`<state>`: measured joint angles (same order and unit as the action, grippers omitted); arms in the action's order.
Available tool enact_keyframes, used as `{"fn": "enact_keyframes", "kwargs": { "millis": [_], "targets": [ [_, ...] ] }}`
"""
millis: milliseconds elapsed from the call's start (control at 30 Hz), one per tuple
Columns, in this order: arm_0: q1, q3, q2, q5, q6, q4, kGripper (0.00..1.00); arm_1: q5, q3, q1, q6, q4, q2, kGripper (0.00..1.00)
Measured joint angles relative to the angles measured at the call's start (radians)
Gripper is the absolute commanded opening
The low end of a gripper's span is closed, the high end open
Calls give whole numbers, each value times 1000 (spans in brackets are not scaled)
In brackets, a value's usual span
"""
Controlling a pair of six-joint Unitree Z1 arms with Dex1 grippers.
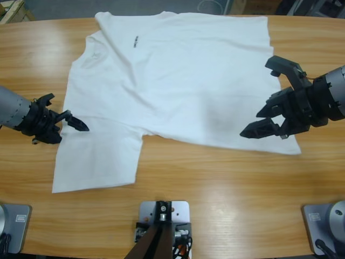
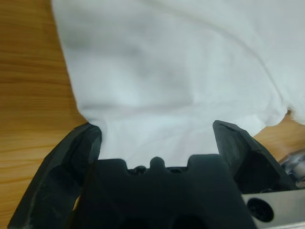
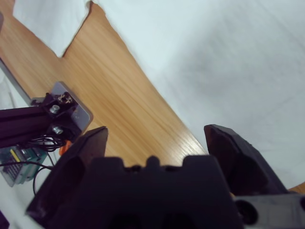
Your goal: Fold clothes
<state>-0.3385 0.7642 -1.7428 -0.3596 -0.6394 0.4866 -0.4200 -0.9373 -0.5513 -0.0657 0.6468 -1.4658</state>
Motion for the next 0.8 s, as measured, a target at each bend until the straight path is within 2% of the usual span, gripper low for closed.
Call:
{"fn": "enact_keyframes", "kwargs": {
  "millis": [100, 133, 233, 267, 733, 800],
  "targets": [
    [-9, 0, 0, 0, 0, -9, 512, 0, 0, 0, 0, 0, 0, 826],
    [-12, 0, 0, 0, 0, -11, 425, 0, 0, 0, 0, 0, 0, 826],
    [-19, -3, -1, 0, 0, -15, 24, 0, 0, 0, 0, 0, 0, 818],
    [-20, -6, -1, 0, 0, -18, 0, 0, 0, 0, 0, 0, 0, 816],
    [-27, -79, 27, 0, 0, -74, 0, 0, 0, 0, 0, 0, -3, 810],
    [-28, -83, 42, -1, 0, -76, 0, 0, 0, 0, 0, 0, -3, 734]
  ]
}}
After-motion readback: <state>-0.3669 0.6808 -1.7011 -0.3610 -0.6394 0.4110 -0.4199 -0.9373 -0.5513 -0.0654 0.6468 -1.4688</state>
